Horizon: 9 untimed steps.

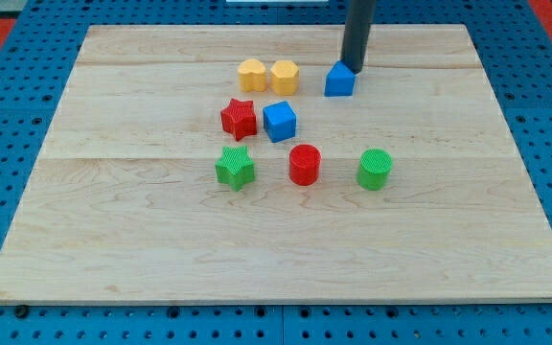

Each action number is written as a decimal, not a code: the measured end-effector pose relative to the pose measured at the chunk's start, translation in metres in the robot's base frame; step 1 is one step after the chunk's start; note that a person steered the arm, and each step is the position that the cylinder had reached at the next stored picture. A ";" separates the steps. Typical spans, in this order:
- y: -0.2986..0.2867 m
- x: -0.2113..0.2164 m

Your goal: Place the blue triangle right to the yellow hexagon

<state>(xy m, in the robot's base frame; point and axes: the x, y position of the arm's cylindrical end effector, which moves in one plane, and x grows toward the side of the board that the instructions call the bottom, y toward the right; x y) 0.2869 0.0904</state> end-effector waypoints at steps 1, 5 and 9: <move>-0.016 0.000; 0.019 0.014; -0.019 0.059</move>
